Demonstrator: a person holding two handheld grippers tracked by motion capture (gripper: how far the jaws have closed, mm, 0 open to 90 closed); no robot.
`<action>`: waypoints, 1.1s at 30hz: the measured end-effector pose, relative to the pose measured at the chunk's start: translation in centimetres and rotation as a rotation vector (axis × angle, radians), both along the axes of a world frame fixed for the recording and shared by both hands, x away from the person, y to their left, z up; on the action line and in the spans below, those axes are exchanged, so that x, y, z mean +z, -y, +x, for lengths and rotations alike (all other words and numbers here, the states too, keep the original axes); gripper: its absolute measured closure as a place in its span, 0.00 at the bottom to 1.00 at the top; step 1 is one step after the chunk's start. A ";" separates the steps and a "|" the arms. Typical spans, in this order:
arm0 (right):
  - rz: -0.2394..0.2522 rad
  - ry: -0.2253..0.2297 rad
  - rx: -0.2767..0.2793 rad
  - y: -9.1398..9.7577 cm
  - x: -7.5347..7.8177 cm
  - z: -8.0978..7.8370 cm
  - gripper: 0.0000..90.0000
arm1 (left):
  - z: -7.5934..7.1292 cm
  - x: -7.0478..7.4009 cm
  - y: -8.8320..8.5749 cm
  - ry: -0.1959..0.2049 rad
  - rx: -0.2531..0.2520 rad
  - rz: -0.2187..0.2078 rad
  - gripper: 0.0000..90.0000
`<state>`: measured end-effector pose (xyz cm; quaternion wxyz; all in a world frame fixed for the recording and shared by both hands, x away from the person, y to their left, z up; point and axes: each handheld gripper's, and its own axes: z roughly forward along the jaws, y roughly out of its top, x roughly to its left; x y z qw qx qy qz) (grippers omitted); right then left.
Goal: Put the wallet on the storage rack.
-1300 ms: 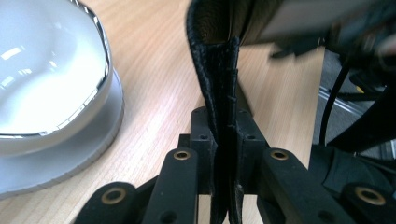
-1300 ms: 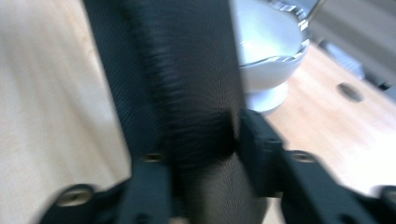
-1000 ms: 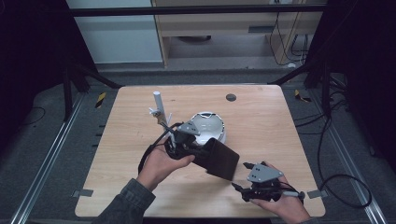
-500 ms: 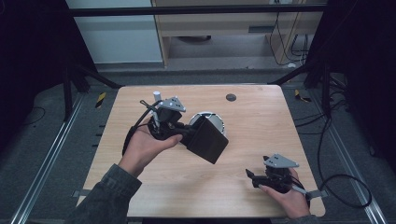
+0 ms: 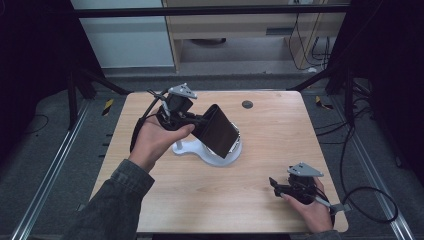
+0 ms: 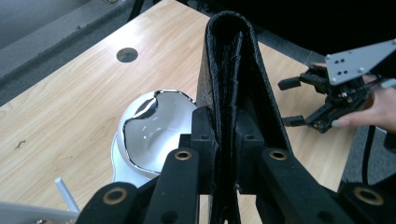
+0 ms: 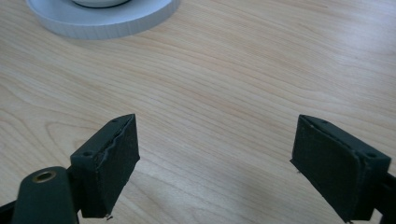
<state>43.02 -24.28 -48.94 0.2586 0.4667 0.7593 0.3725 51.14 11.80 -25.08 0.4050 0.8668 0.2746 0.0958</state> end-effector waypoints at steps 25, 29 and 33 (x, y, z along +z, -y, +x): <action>-0.004 -0.030 -0.050 0.9 -0.2 0.2 0.17 | 3.3 -3.4 1.1 -0.026 0.124 0.008 0.90; -0.008 -0.029 -0.047 0.9 -0.2 0.2 0.17 | 3.5 -4.2 1.5 -0.035 0.126 0.007 0.90; -0.006 -0.037 -0.046 0.8 -0.2 0.2 0.17 | 3.8 -4.8 2.0 -0.038 0.129 0.011 0.90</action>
